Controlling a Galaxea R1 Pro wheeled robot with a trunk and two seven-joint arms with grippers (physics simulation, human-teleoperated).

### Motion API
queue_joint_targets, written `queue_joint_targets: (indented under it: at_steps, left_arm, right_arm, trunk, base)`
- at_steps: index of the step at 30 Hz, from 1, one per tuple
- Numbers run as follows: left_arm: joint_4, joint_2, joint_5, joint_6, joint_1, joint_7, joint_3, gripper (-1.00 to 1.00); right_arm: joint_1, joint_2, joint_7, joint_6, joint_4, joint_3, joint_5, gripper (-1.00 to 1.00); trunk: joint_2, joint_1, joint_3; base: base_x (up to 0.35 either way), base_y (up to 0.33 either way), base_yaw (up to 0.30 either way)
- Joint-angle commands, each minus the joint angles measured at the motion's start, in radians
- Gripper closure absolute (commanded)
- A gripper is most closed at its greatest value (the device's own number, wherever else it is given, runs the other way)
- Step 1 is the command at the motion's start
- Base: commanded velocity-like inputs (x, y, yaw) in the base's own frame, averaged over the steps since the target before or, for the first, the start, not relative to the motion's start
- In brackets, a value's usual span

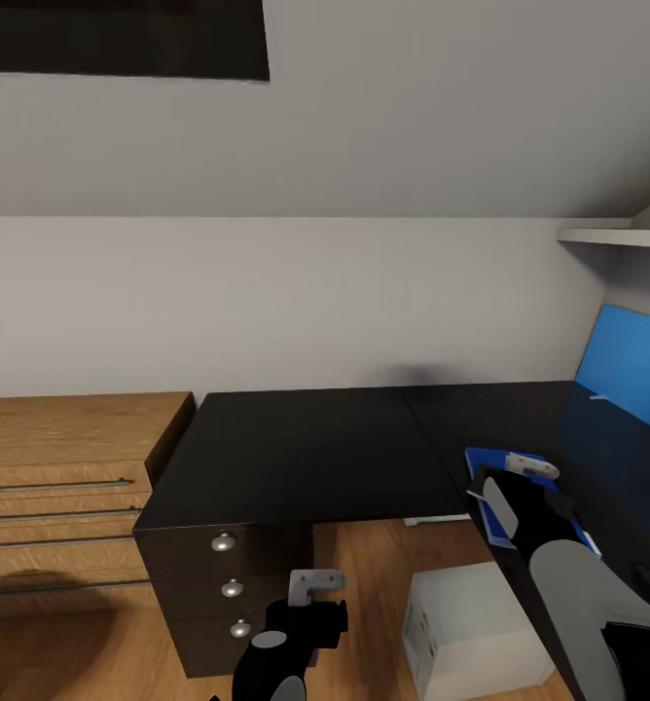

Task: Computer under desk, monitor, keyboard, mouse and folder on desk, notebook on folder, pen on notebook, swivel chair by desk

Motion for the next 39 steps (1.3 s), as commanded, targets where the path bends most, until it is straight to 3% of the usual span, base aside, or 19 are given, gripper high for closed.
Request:
queue_joint_targets:
  at_steps: [1,16,32,39]
  left_arm:
    - [-0.001,0.0,0.009,0.001,-0.001,0.01,-0.002,-1.0]
    - [-0.001,0.0,0.009,0.0,-0.001,0.011,-0.002,-1.0]
    - [-0.007,0.001,0.01,-0.016,-0.001,0.011,0.0,-1.0]
    - [-0.007,0.002,0.01,-0.016,-0.001,0.011,0.0,-1.0]
  right_arm:
    - [0.0,-0.001,-0.006,0.003,-0.002,0.001,-0.009,1.0]
    - [0.0,-0.006,-0.007,0.001,0.0,0.0,-0.01,1.0]
    - [0.0,-0.005,-0.006,-0.001,0.0,0.001,-0.01,1.0]
    - [0.0,-0.005,-0.007,-0.001,-0.001,0.002,-0.01,1.0]
  trunk:
    - [-0.001,0.0,-0.001]
    - [-0.001,0.0,-0.001]
    - [-0.092,0.05,-0.042]
    - [-0.092,0.05,-0.042]
  base:
    - [0.0,0.0,0.0]
    - [0.0,0.0,0.0]
    - [0.0,0.0,0.0]
    - [0.0,0.0,0.0]
